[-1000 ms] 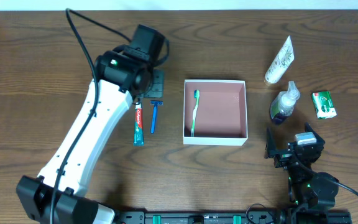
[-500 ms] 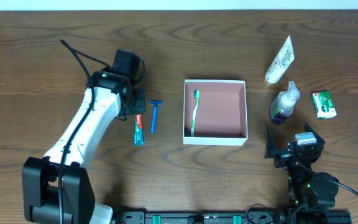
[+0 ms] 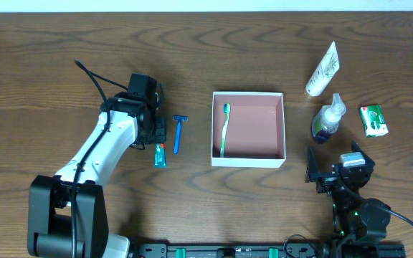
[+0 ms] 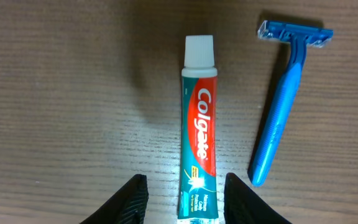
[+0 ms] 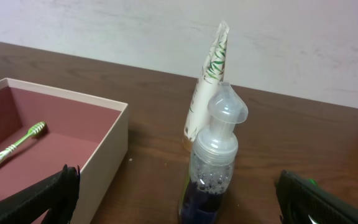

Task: Pack container
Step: 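Lower the left gripper and grasp the toothpaste tube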

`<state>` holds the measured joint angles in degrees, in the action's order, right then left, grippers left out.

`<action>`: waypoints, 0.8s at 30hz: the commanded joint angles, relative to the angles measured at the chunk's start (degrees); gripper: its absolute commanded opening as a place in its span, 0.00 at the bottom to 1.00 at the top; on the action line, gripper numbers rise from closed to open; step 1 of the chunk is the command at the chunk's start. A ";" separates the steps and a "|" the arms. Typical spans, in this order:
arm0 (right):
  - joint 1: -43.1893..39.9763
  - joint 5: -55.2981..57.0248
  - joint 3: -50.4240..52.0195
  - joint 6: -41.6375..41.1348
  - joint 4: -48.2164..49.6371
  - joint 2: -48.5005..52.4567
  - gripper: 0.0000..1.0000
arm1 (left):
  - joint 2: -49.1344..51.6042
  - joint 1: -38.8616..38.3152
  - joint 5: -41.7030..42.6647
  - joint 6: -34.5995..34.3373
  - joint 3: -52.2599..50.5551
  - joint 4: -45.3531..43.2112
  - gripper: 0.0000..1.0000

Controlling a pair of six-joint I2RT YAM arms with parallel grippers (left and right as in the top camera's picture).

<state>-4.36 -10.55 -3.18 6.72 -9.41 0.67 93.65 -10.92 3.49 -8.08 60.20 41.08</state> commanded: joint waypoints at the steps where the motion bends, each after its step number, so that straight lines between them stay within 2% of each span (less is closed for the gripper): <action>1: 0.68 0.00 0.28 0.66 -0.07 -0.37 0.99 | 1.05 0.24 0.39 1.01 -0.44 -0.79 0.41; 12: 0.68 0.00 0.28 0.66 -0.07 -0.37 0.99 | 8.07 0.24 0.44 0.96 -0.44 -2.86 0.41; 24: 0.68 0.00 0.28 0.66 -0.07 -0.37 0.99 | 8.63 0.22 2.49 0.98 -0.44 -4.15 0.41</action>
<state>-4.36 -10.55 -3.18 6.72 -9.43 0.67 101.89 -10.92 4.49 -7.62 59.96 36.99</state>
